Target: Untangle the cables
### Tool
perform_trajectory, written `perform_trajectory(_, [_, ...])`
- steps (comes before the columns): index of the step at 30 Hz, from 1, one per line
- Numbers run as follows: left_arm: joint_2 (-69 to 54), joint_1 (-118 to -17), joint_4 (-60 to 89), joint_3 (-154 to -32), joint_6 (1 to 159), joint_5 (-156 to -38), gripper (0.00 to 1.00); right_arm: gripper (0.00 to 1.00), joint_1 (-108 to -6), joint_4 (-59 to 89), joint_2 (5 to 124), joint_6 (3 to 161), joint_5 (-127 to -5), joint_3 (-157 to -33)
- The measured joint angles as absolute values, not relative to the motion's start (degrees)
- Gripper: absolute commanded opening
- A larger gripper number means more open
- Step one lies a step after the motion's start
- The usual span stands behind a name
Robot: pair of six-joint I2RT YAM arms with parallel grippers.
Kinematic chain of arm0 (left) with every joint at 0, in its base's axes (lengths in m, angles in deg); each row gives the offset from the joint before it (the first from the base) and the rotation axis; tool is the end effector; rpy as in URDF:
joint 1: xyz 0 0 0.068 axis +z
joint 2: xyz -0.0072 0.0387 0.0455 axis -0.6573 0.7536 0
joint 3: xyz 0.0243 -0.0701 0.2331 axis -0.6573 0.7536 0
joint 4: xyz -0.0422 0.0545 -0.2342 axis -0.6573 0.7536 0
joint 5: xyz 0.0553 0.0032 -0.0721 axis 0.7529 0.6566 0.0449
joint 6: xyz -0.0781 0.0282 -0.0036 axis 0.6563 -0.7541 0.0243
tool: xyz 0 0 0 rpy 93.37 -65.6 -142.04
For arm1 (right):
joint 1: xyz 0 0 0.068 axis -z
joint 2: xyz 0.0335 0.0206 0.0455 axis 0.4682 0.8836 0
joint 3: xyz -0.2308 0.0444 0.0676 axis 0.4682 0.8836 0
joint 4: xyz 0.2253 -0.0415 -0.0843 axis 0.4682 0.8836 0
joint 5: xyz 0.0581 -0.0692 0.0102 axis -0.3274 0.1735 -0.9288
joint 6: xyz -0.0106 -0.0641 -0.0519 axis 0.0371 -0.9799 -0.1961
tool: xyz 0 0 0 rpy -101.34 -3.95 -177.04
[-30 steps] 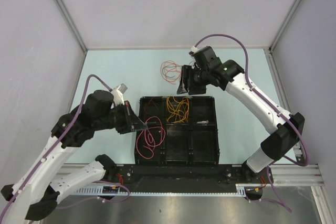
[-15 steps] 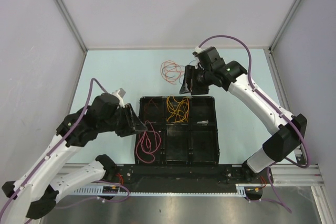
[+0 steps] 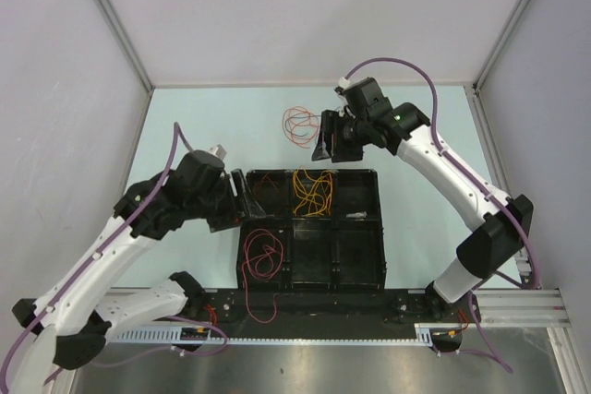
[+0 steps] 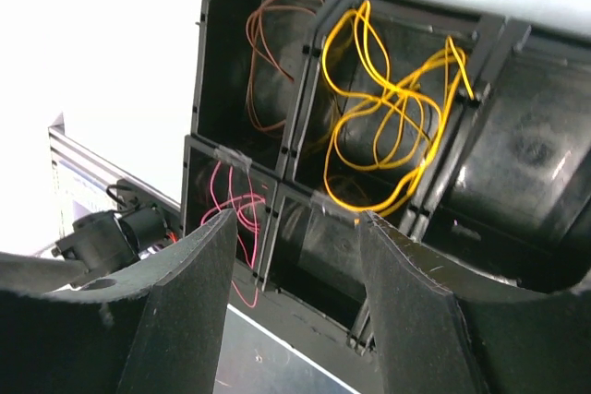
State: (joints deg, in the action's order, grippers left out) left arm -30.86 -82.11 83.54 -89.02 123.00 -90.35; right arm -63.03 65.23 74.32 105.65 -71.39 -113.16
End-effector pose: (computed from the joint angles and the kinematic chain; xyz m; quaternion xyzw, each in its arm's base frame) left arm 0.1266 -0.1131 0.3055 -0.1080 0.9366 -0.2567 0.2126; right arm 0.2717 0.2114 0.3118 -0.0802 0.9251 0.2831 0.2399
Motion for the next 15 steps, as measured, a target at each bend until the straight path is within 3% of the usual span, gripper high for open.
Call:
perform_trajectory(9, [-19.27,-81.3,85.66,-99.84,116.99,-86.04,0.66,0.59,-62.38,67.13,87.53,103.75,-70.71,-127.35])
perform_trajectory(15, [-11.14,-74.96,83.32,-103.88,111.61,-87.37,0.63,0.59,-60.71,73.07,99.77,102.02,-67.61,-142.38])
